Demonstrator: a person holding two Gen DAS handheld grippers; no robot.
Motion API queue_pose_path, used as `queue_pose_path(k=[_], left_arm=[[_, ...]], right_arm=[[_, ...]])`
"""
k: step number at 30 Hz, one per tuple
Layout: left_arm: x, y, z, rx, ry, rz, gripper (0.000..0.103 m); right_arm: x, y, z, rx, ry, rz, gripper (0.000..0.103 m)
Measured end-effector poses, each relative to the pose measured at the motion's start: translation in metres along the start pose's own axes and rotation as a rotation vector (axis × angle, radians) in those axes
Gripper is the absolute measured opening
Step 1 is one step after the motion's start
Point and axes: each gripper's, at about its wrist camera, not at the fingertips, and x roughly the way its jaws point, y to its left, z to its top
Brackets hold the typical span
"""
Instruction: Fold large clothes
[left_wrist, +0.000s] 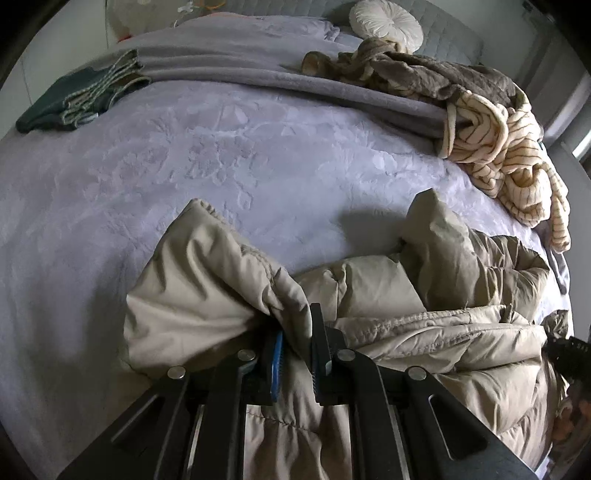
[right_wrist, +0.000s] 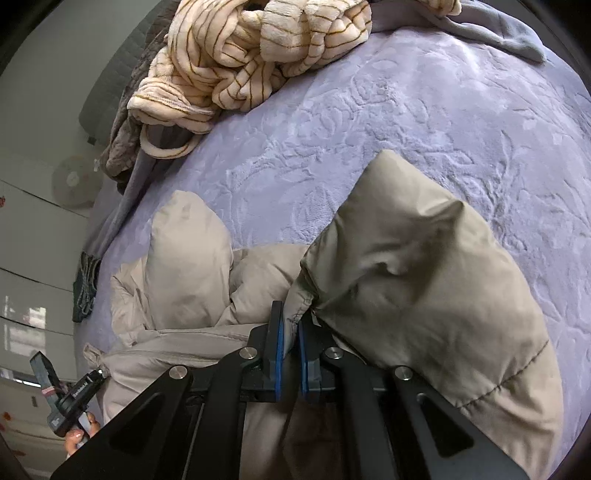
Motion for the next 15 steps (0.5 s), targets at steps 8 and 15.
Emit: queue_pose_path(k=[8, 15], left_arm=[[-0.082, 0.013, -0.002, -0.027, -0.174, 0.039, 0.089], [-0.053, -0.042, -0.019, 0.065, -0.046, -0.172, 0.049]], right_arm=[[-0.047, 0.021, -0.002, -0.025, -0.032, 0.026, 0.062], [-0.027, 0.078, -0.034, -0.269, 0.047, 0.079, 0.019]])
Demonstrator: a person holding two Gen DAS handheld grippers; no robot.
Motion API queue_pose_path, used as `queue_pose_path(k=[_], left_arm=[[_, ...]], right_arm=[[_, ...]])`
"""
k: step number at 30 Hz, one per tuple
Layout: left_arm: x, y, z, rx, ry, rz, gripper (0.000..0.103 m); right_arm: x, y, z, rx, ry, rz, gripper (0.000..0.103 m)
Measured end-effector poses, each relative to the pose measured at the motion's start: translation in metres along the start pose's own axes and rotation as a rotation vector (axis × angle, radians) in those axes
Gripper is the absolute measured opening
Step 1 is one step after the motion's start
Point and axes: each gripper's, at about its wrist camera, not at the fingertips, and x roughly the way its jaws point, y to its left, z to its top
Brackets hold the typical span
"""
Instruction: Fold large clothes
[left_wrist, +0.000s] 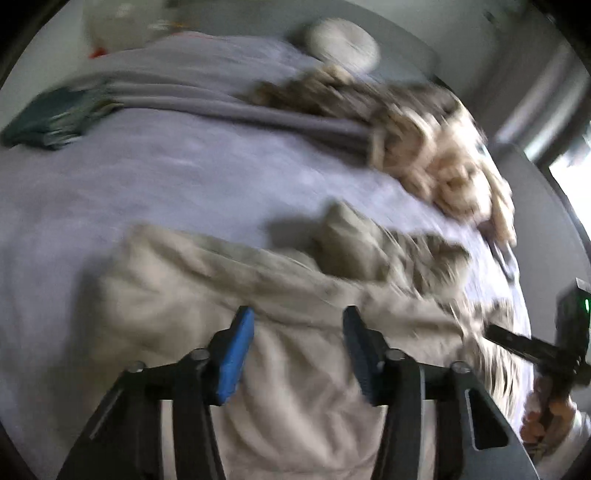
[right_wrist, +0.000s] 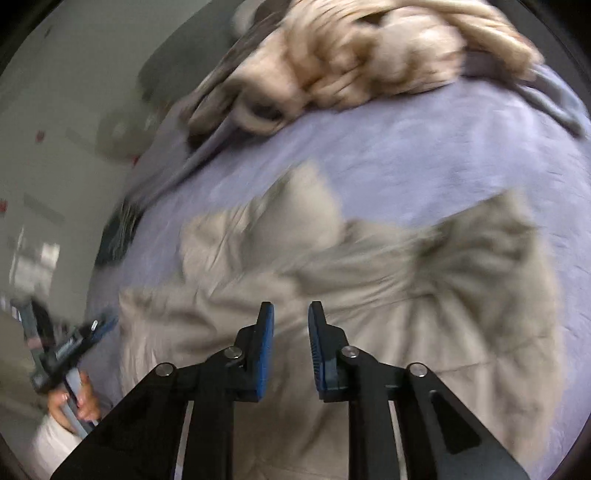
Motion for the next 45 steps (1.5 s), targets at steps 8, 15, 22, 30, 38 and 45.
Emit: queue_pose_path(k=[8, 15, 22, 30, 38, 45], left_arm=[[0.077, -0.021, -0.005, 0.044, 0.022, 0.109, 0.049], [0.052, 0.005, 0.021, 0.069, -0.03, 0.2, 0.049], [0.04, 0.087, 0.039, -0.089, -0.04, 0.325, 0.049], [0.084, 0.091, 0.036, -0.092, 0.001, 0.376, 0.05], [0.054, 0.086, 0.036, -0.085, 0.011, 0.416, 0.052], [0.013, 0.068, 0.022, -0.038, 0.035, 0.401, 0.057]], right_arm=[[0.073, -0.009, 0.004, -0.019, 0.03, -0.079, 0.0], [0.054, -0.017, 0.023, -0.051, 0.047, -0.087, 0.0], [-0.008, -0.085, 0.028, 0.052, -0.067, -0.343, 0.0], [0.033, -0.117, 0.038, 0.124, -0.037, -0.364, 0.0], [0.016, -0.096, 0.041, 0.113, -0.068, -0.412, 0.004], [-0.029, -0.067, 0.017, 0.133, -0.126, -0.358, 0.004]])
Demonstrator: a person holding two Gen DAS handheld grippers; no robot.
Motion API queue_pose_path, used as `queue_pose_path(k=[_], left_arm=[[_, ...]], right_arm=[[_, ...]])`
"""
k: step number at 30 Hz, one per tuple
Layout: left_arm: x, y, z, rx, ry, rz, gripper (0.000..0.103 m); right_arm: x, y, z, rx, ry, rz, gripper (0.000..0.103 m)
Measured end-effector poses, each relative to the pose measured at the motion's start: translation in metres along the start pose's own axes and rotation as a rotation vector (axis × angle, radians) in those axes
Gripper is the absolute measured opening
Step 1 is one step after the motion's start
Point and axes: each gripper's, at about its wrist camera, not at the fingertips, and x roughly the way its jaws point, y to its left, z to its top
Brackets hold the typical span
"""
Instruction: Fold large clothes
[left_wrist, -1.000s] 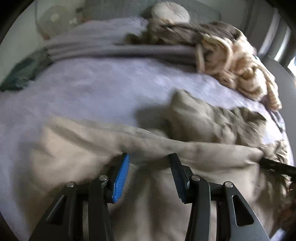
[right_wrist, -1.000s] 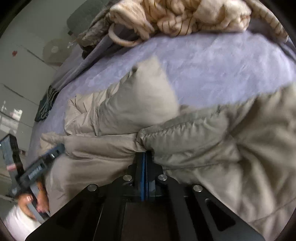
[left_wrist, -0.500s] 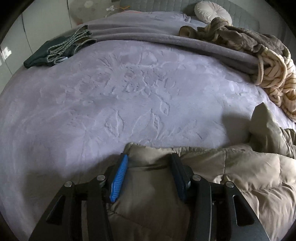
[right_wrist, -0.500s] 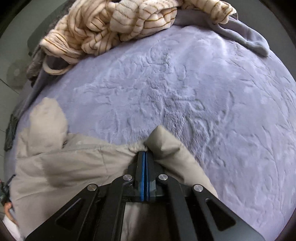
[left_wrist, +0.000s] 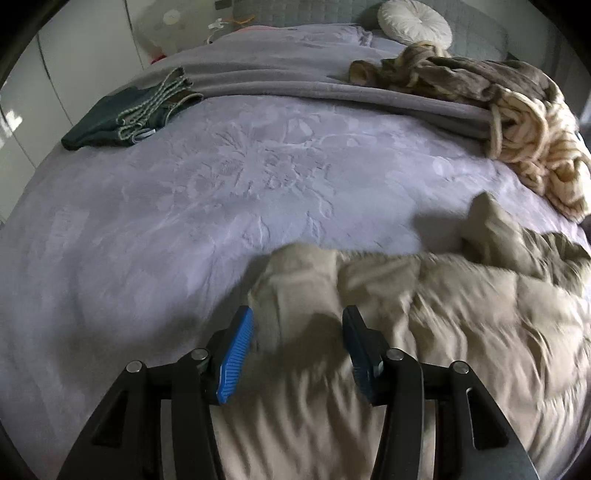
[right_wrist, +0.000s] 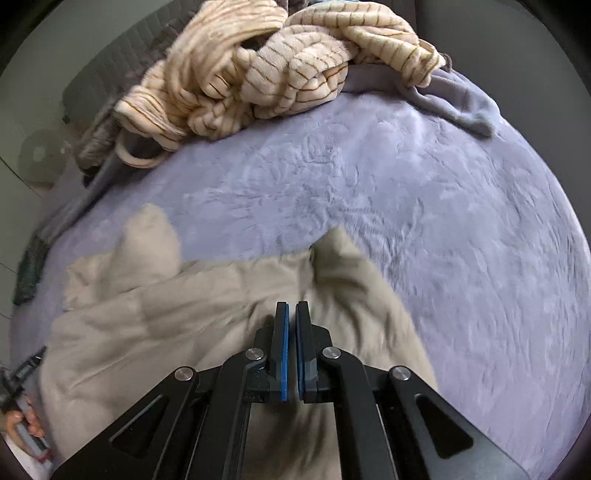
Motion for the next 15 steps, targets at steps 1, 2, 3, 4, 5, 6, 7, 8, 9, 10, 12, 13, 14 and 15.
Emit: queue_pose_path(k=[1, 2, 3, 4, 5, 6, 7, 8, 9, 10, 12, 13, 14, 15], left_arm=[[-0.006, -0.001, -0.004, 0.005, 0.001, -0.001, 0.075], [-0.013, -0.001, -0.008, 0.006, -0.005, 0.001, 0.085], [-0.02, -0.002, -0.012, 0.007, -0.019, -0.002, 0.085], [-0.027, -0.003, -0.017, 0.015, -0.023, -0.01, 0.085], [-0.031, -0.004, -0.021, 0.021, -0.013, -0.015, 0.085], [-0.033, -0.004, -0.024, 0.025, -0.001, -0.019, 0.085], [-0.036, -0.005, -0.028, 0.027, 0.01, -0.022, 0.085], [-0.04, -0.006, -0.033, 0.026, 0.018, -0.023, 0.085], [-0.043, -0.007, -0.038, 0.025, 0.025, -0.02, 0.085], [-0.047, -0.007, -0.044, 0.025, 0.032, -0.021, 0.085], [-0.056, -0.009, -0.056, 0.034, 0.049, -0.029, 0.103], [-0.06, -0.01, -0.062, 0.036, 0.047, -0.025, 0.103], [-0.065, -0.011, -0.07, 0.044, 0.048, -0.023, 0.103], [-0.067, -0.012, -0.076, 0.05, 0.053, -0.023, 0.103]], right_arm=[[-0.007, 0.0, -0.005, 0.01, 0.001, 0.012, 0.004], [-0.014, 0.001, -0.01, 0.014, 0.004, 0.028, 0.004], [-0.019, 0.001, -0.015, 0.017, 0.008, 0.038, 0.004], [-0.025, 0.002, -0.02, 0.02, 0.013, 0.045, 0.004], [-0.032, 0.001, -0.026, 0.025, 0.018, 0.056, 0.004], [-0.036, 0.002, -0.032, 0.029, 0.025, 0.065, 0.004], [-0.04, 0.002, -0.037, 0.033, 0.03, 0.07, 0.004], [-0.044, 0.003, -0.042, 0.039, 0.033, 0.074, 0.004], [-0.048, 0.003, -0.047, 0.044, 0.036, 0.079, 0.004], [-0.052, 0.002, -0.053, 0.05, 0.039, 0.082, 0.004], [-0.059, 0.0, -0.064, 0.059, 0.048, 0.089, 0.004], [-0.063, -0.001, -0.07, 0.061, 0.053, 0.092, 0.004], [-0.067, -0.003, -0.076, 0.064, 0.061, 0.093, 0.004], [-0.07, -0.005, -0.082, 0.068, 0.066, 0.094, 0.004]])
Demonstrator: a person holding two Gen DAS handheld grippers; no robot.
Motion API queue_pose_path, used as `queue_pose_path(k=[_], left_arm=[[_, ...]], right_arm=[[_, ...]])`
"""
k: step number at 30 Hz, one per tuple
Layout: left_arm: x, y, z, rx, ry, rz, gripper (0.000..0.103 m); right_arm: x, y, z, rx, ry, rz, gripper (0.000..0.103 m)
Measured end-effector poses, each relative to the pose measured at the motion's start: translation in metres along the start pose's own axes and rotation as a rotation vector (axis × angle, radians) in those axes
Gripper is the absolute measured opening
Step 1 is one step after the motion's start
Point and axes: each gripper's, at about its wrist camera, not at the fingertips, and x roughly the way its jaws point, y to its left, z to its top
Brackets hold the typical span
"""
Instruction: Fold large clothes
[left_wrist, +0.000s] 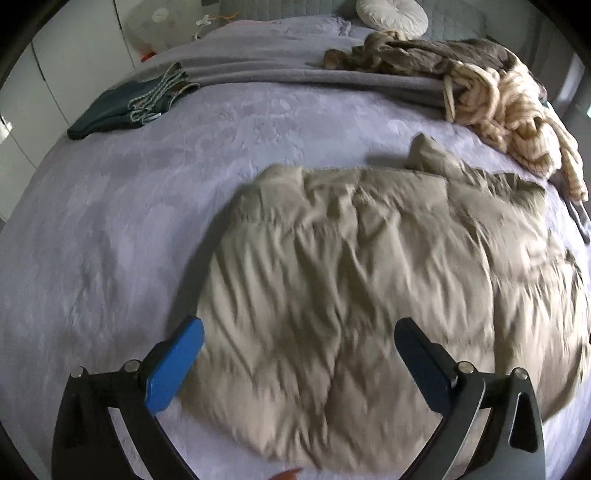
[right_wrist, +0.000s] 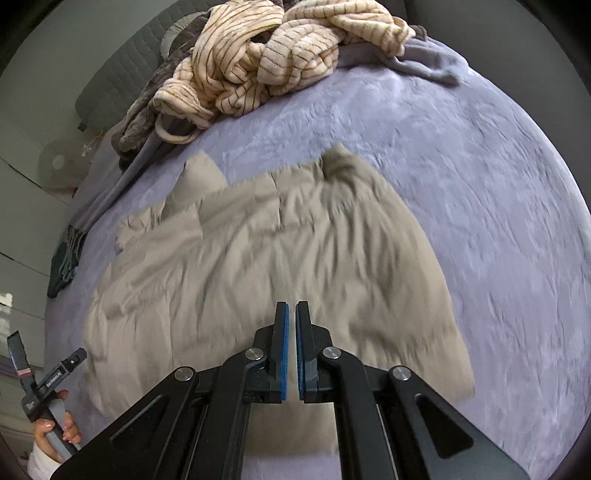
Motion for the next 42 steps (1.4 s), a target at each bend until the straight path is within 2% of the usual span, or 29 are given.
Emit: queue_pose_path(k=[5, 9, 11, 13, 14, 16, 20, 26, 31, 35, 38, 42], left_arm=[[-0.007, -0.001, -0.028, -0.004, 0.04, -0.013, 0.103], [-0.011, -0.001, -0.05, -0.006, 0.054, 0.045, 0.103], [-0.005, -0.001, -0.063, -0.004, 0.086, 0.031, 0.103], [0.004, 0.0, -0.077, -0.009, 0.133, -0.021, 0.103], [0.008, 0.001, -0.084, -0.02, 0.15, -0.038, 0.103], [0.014, 0.004, -0.096, -0.043, 0.167, -0.057, 0.103], [0.025, 0.01, -0.114, -0.093, 0.193, -0.069, 0.103], [0.031, 0.009, -0.12, -0.12, 0.22, -0.139, 0.103], [0.032, 0.012, -0.109, -0.168, 0.196, -0.2, 0.103], [0.046, 0.023, -0.108, -0.265, 0.214, -0.262, 0.103], [0.05, 0.028, -0.109, -0.286, 0.225, -0.266, 0.103], [0.051, 0.027, -0.109, -0.259, 0.235, -0.254, 0.103]], right_arm=[[-0.015, -0.012, -0.029, 0.034, 0.028, 0.01, 0.004], [-0.024, -0.021, -0.051, 0.065, 0.053, 0.02, 0.005], [-0.025, -0.025, -0.061, 0.084, 0.069, 0.025, 0.011], [-0.025, -0.029, -0.072, 0.104, 0.084, 0.029, 0.027], [-0.025, -0.031, -0.076, 0.111, 0.088, 0.032, 0.032], [-0.024, -0.033, -0.084, 0.121, 0.096, 0.04, 0.049], [-0.018, -0.037, -0.099, 0.152, 0.115, 0.067, 0.054], [-0.006, -0.044, -0.109, 0.233, 0.132, 0.133, 0.078], [0.002, -0.047, -0.11, 0.288, 0.121, 0.192, 0.082], [0.013, -0.056, -0.107, 0.387, 0.107, 0.299, 0.103], [0.025, -0.059, -0.106, 0.446, 0.115, 0.343, 0.103], [0.036, -0.058, -0.103, 0.471, 0.128, 0.367, 0.103]])
